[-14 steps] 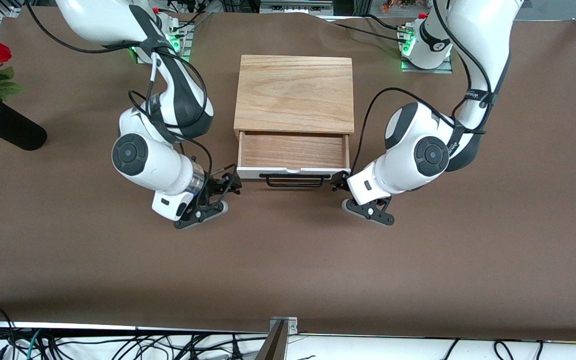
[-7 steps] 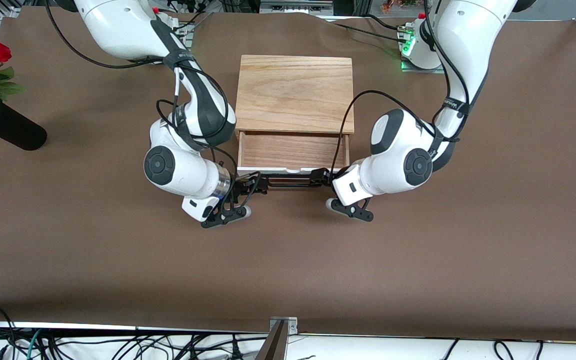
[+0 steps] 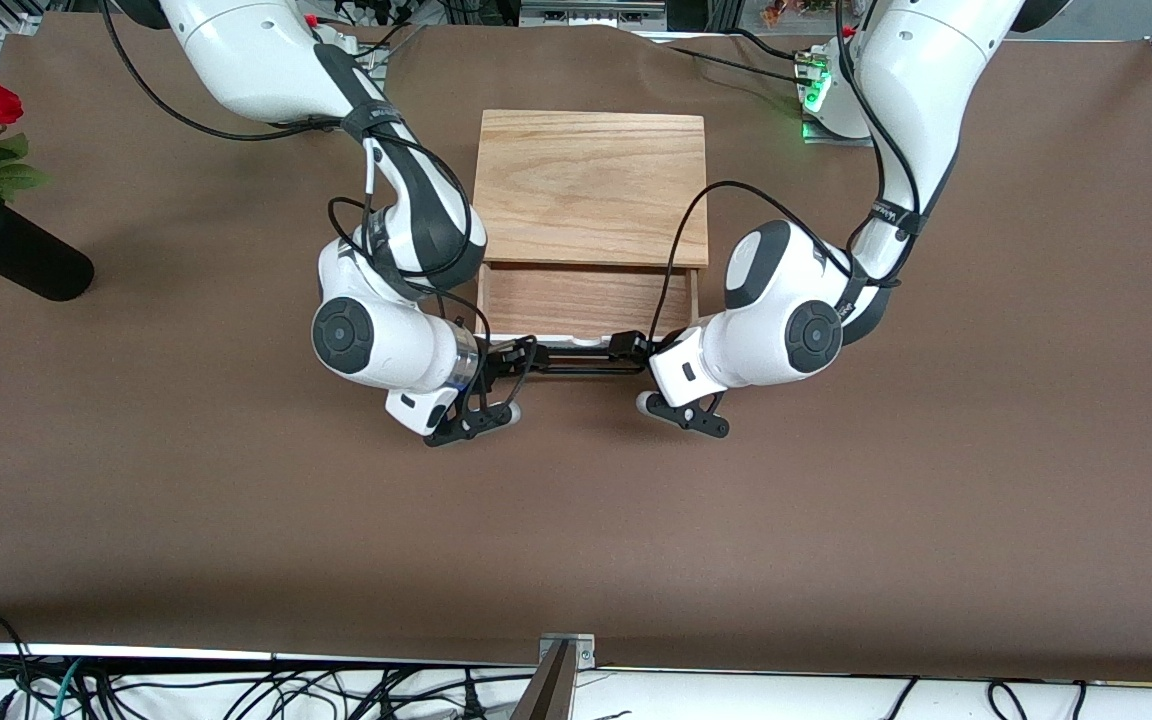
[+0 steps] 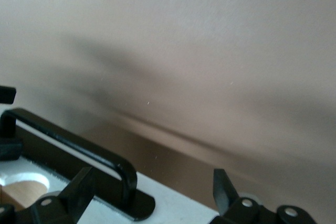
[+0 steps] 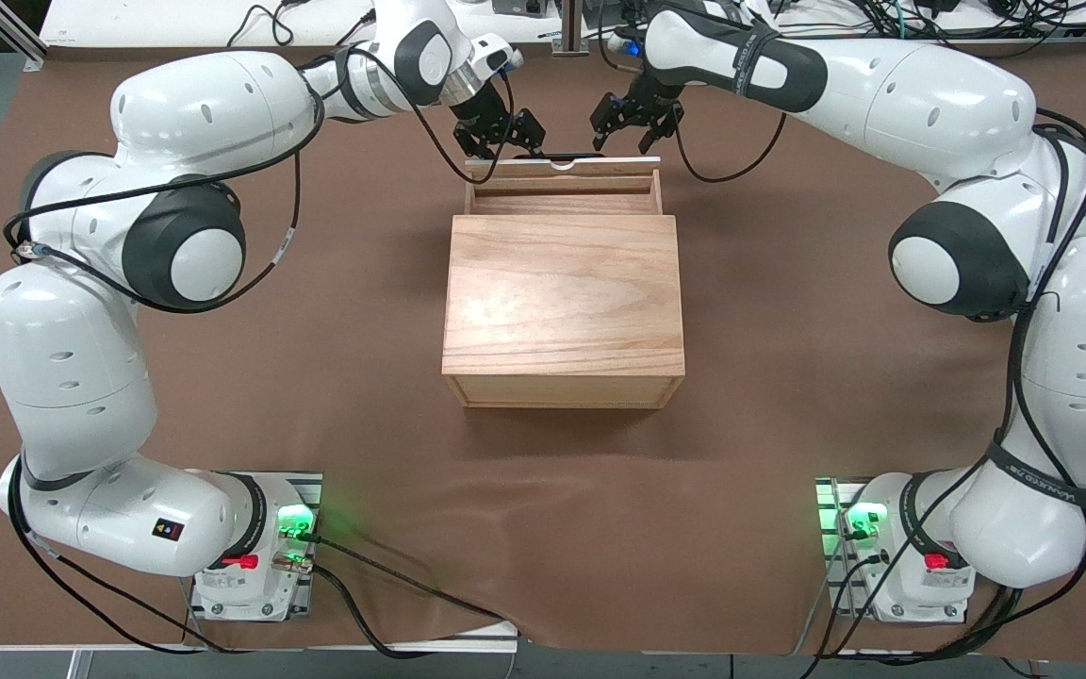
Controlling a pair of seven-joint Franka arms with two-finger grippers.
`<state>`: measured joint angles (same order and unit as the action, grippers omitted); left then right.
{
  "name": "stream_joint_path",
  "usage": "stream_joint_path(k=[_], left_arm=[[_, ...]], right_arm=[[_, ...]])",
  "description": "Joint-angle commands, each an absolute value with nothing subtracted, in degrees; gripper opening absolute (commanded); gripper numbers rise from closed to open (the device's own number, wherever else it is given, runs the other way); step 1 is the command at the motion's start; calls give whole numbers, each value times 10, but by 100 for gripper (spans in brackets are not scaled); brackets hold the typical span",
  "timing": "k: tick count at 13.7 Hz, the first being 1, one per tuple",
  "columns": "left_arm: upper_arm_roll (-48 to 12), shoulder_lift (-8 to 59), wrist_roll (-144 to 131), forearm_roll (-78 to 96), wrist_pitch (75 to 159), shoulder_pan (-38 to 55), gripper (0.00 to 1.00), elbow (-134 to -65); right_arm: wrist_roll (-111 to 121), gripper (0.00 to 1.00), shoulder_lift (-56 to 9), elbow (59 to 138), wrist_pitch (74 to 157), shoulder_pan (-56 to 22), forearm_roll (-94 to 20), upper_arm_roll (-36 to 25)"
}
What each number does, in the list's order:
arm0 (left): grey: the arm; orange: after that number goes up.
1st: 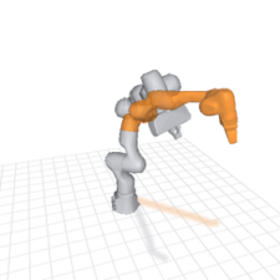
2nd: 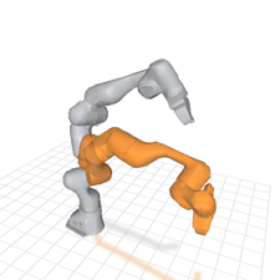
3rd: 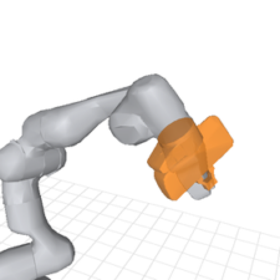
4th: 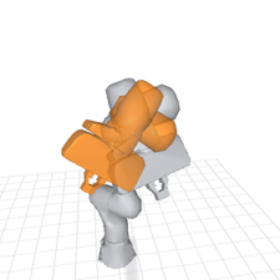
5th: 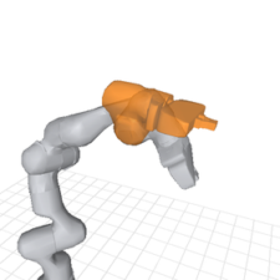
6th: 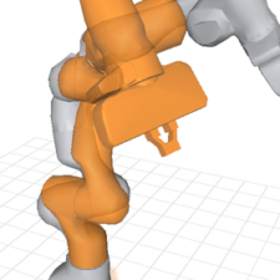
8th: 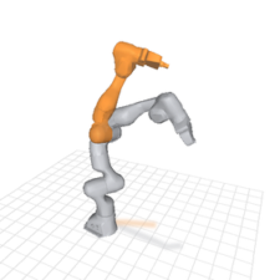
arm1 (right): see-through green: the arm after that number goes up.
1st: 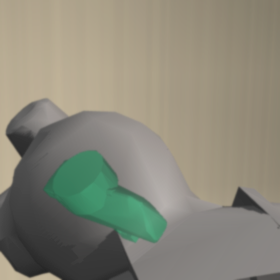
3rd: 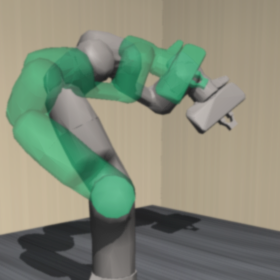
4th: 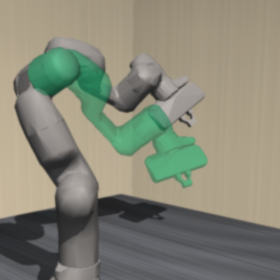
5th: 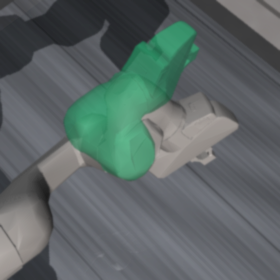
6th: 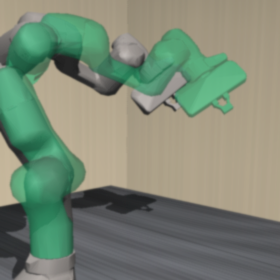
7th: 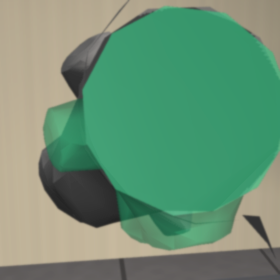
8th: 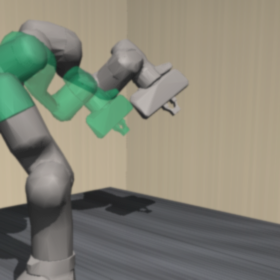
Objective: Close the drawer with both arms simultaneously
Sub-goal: 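Lower both grippers onto the black handle at its two ends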
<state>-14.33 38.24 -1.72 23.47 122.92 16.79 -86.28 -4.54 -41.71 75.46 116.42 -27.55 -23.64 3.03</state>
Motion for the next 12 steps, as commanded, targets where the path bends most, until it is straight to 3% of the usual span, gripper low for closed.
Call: stream_joint_path(k=[1, 12], left_arm=[[-140, 389, -4, 251, 1209, 171, 100, -850], [-139, 392, -5, 250, 1142, 169, 100, -850]], right_arm=[[-49, 100, -423, 740, 1132, -274, -246, 38], [-49, 100, -423, 746, 1074, -285, -246, 39]])
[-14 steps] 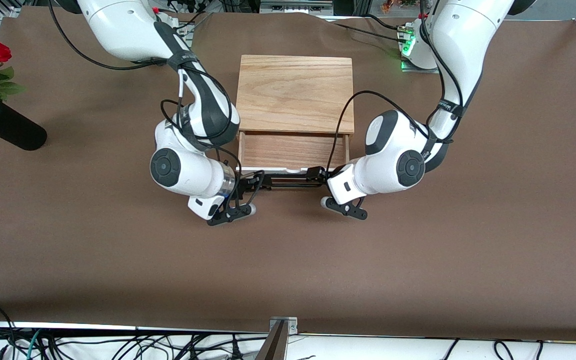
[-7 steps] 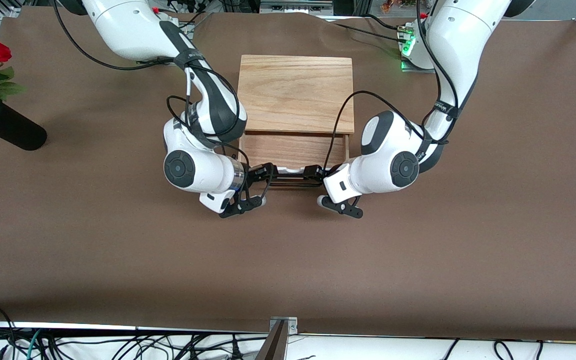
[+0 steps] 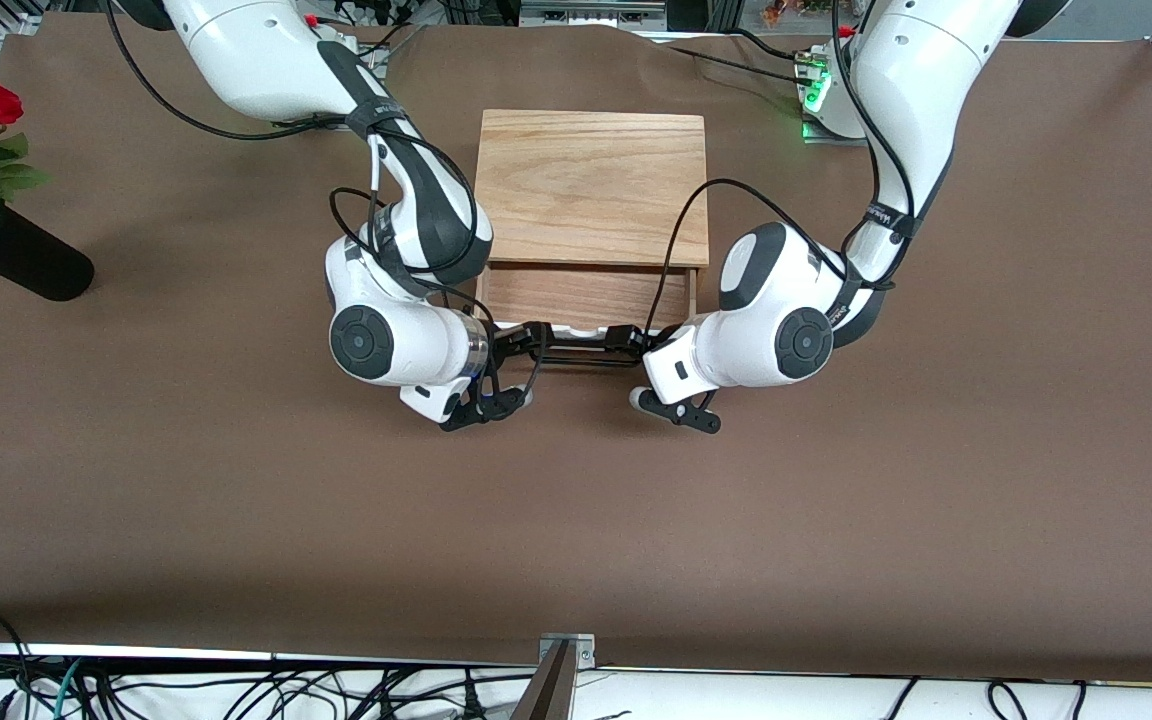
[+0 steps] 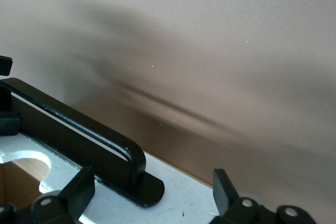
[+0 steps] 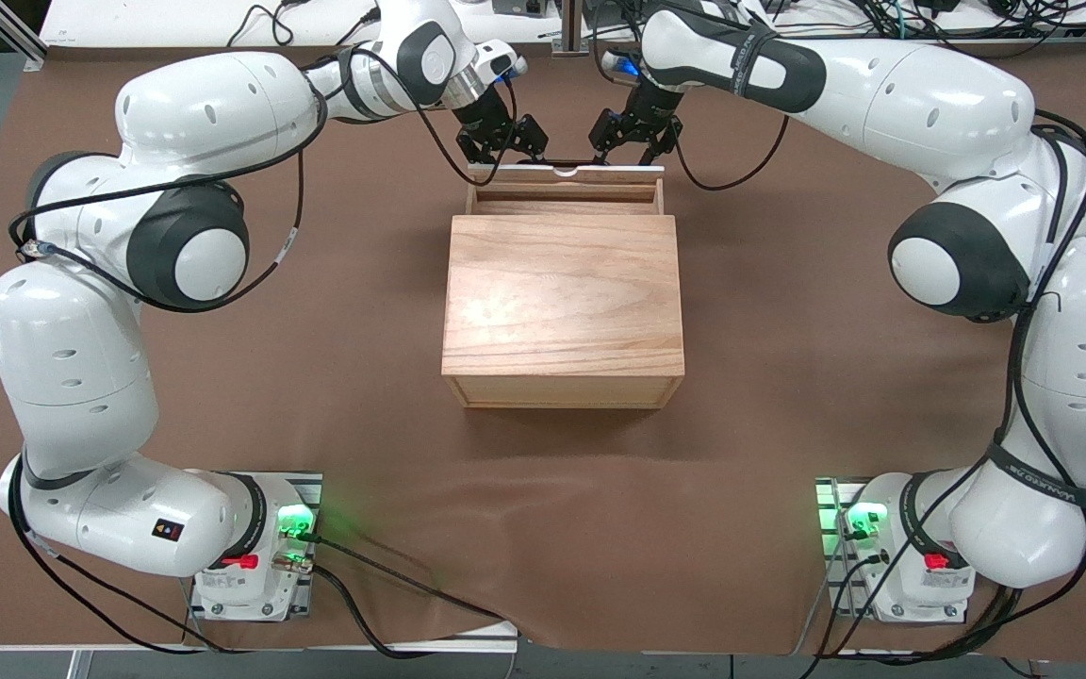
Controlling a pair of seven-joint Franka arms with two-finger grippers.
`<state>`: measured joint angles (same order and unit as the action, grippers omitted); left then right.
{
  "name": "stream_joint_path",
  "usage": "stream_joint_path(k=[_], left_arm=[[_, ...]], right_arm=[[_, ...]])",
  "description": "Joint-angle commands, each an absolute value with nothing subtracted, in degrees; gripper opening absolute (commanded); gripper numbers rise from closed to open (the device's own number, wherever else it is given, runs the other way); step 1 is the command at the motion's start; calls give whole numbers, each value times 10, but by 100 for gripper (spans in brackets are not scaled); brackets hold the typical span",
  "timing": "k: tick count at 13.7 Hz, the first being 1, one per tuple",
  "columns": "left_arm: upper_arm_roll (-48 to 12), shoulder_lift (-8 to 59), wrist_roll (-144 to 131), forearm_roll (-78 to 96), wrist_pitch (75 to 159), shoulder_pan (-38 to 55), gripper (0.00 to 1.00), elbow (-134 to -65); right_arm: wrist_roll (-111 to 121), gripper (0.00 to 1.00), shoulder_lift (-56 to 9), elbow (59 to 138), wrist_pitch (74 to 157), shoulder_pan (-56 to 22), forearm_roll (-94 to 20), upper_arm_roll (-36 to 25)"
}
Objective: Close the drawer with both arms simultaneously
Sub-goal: 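Lower both grippers onto the black handle at its two ends, then push the drawer handle with both grippers into the cabinet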
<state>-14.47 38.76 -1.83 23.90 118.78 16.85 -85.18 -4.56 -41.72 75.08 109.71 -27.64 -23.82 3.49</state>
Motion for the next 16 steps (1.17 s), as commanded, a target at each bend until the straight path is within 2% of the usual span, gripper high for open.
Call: stream_joint_path(k=[1, 7, 16], left_arm=[[-139, 392, -5, 247, 1130, 166, 100, -850], [-139, 392, -5, 243, 1091, 165, 100, -851], [-139, 391, -6, 243, 1042, 166, 100, -850]], right_arm=[[-49, 100, -424, 747, 1073, -289, -246, 39], [-49, 100, -425, 753, 1066, -308, -246, 39], [-47, 100, -425, 751, 1009, -314, -246, 39]])
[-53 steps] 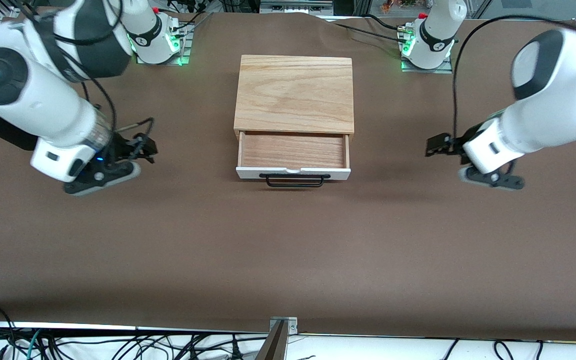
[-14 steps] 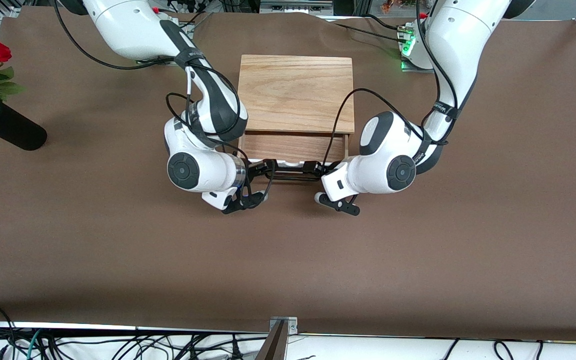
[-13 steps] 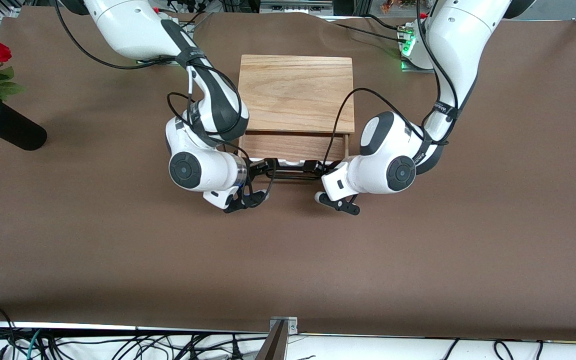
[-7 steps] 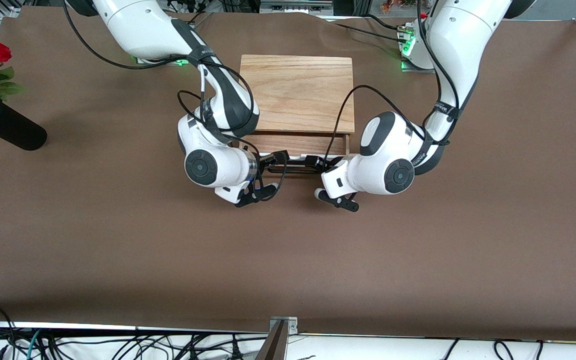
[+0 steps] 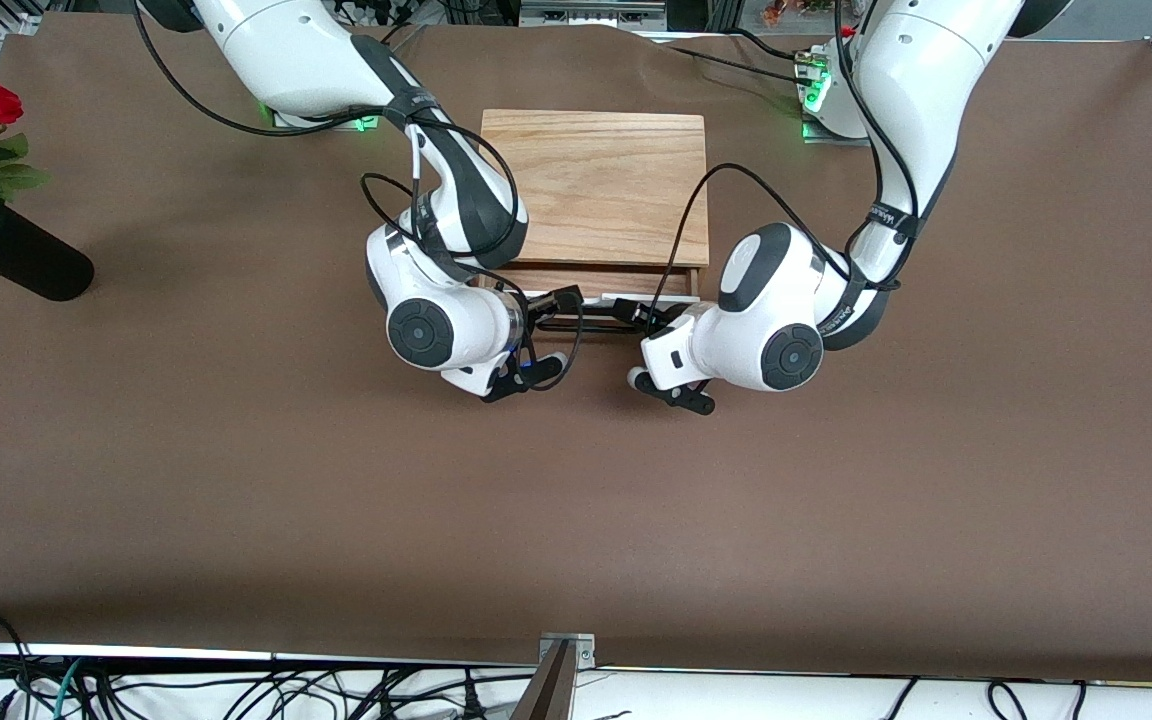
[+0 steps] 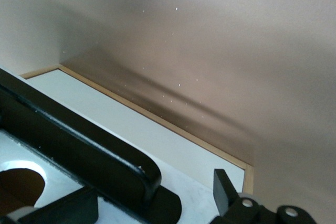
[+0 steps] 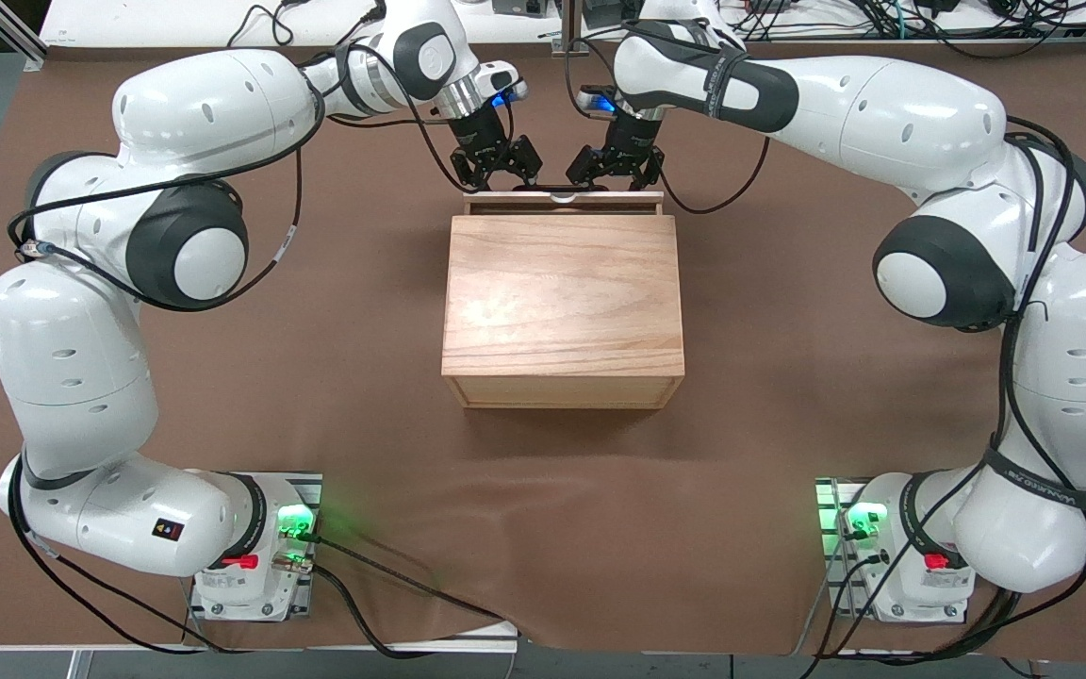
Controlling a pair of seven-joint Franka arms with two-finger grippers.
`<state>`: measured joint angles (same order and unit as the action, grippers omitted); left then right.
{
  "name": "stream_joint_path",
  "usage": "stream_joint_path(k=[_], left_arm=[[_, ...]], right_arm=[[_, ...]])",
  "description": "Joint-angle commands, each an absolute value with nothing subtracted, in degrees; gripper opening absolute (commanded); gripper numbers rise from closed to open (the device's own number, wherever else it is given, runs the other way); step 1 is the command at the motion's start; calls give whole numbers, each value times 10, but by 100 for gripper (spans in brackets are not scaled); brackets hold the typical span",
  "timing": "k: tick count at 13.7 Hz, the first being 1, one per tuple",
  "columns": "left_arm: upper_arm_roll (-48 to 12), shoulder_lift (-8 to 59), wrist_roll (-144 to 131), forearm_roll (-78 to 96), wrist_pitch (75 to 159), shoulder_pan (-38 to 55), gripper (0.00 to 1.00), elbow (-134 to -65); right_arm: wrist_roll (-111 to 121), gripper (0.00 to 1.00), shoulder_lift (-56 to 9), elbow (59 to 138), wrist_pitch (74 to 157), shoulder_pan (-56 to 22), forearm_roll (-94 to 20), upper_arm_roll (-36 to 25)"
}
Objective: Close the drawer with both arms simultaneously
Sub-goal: 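Push the drawer handle with both grippers into the cabinet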
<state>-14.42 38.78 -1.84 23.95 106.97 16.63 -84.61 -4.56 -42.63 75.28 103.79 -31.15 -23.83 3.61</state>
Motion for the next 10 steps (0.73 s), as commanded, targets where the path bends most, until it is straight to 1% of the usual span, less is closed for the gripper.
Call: stream_joint_path(k=[1, 5, 10], left_arm=[[-139, 391, -6, 243, 1040, 167, 100, -850], [-139, 391, -10, 245, 1031, 170, 100, -851], [-139, 393, -11, 248, 994, 171, 100, -855]], right_arm=[[-47, 100, -424, 751, 1000, -314, -246, 39], [-47, 100, -422, 748, 978, -314, -246, 43], [-47, 100, -423, 748, 976, -314, -246, 54]])
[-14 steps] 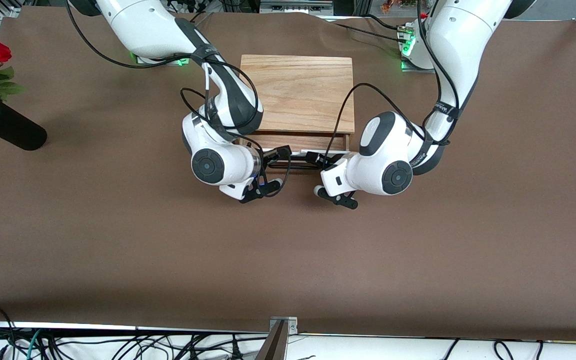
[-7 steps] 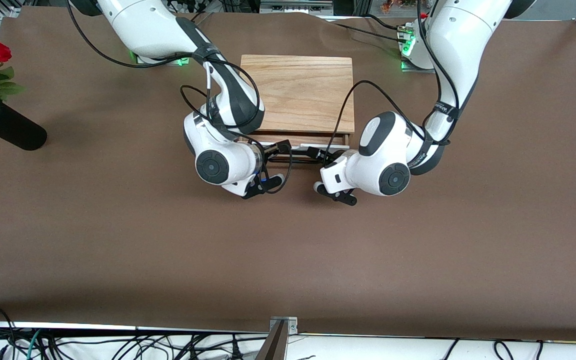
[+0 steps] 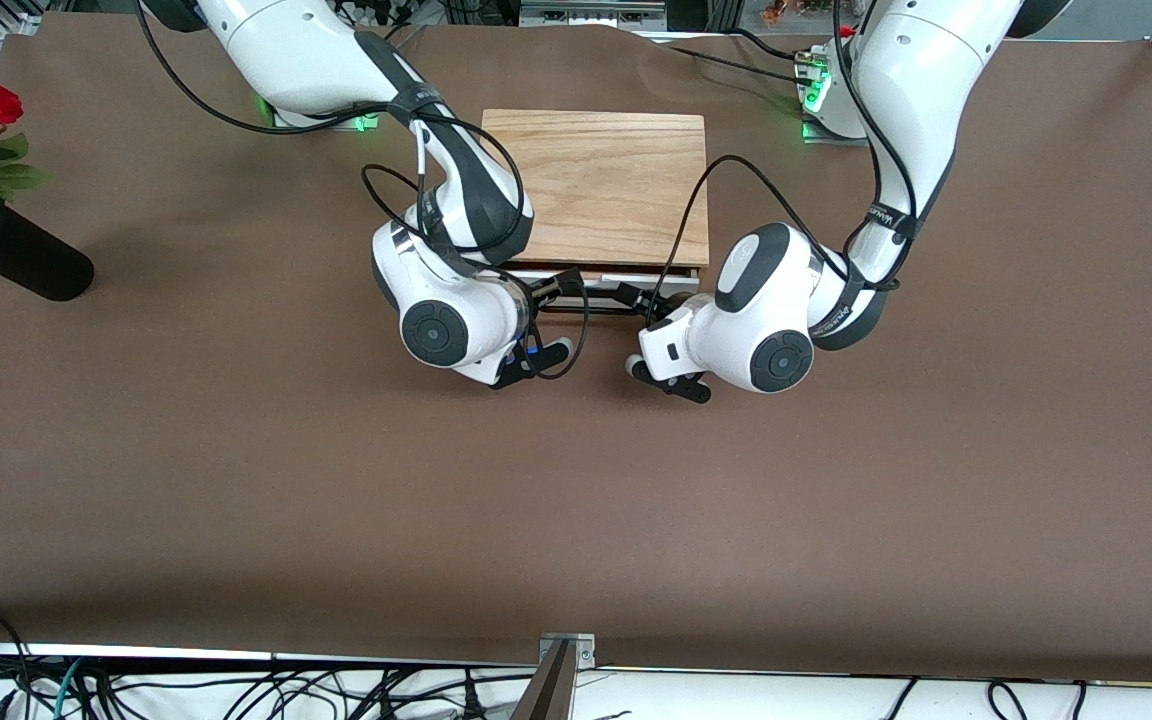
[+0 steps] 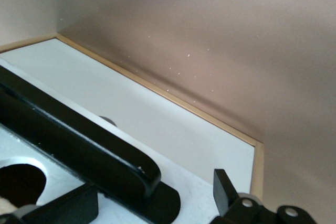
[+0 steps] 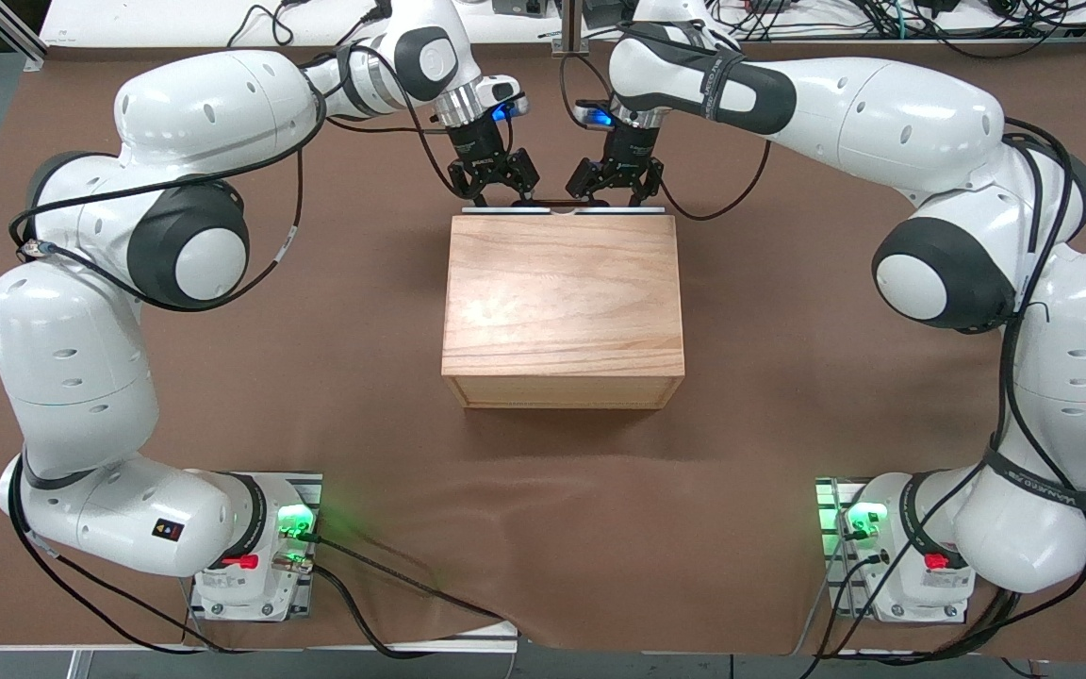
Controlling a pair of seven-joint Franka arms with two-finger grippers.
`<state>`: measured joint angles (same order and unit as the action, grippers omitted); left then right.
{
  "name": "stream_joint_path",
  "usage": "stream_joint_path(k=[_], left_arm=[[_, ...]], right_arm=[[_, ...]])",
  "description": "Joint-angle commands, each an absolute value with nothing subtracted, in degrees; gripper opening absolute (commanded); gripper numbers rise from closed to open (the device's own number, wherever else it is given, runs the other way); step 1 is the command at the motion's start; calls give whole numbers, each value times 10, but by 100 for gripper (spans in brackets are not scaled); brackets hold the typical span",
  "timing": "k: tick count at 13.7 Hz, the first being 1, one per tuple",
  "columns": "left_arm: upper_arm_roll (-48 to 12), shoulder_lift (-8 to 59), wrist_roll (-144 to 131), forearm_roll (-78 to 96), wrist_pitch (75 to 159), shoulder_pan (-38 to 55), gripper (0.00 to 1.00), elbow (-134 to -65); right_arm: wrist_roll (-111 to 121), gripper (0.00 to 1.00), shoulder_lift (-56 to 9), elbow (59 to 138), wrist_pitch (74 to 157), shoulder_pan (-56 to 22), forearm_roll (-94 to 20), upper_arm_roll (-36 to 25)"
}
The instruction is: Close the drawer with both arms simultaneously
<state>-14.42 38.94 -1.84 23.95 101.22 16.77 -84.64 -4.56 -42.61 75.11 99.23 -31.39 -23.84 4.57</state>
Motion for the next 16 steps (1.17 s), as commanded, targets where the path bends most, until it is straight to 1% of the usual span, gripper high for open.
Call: stream_joint_path(k=[1, 7, 11, 16], left_arm=[[-139, 394, -12, 249, 993, 172, 100, -856], [-139, 394, -12, 249, 990, 178, 100, -860], [-139, 394, -12, 249, 962, 177, 100, -860], [-139, 393, -11, 249, 960, 171, 100, -857]], right_arm=[[-47, 100, -423, 748, 976, -314, -246, 55], [-47, 100, -423, 748, 954, -313, -247, 59], [-47, 100, -423, 748, 952, -312, -247, 63], [-47, 100, -424, 748, 952, -312, -247, 64]])
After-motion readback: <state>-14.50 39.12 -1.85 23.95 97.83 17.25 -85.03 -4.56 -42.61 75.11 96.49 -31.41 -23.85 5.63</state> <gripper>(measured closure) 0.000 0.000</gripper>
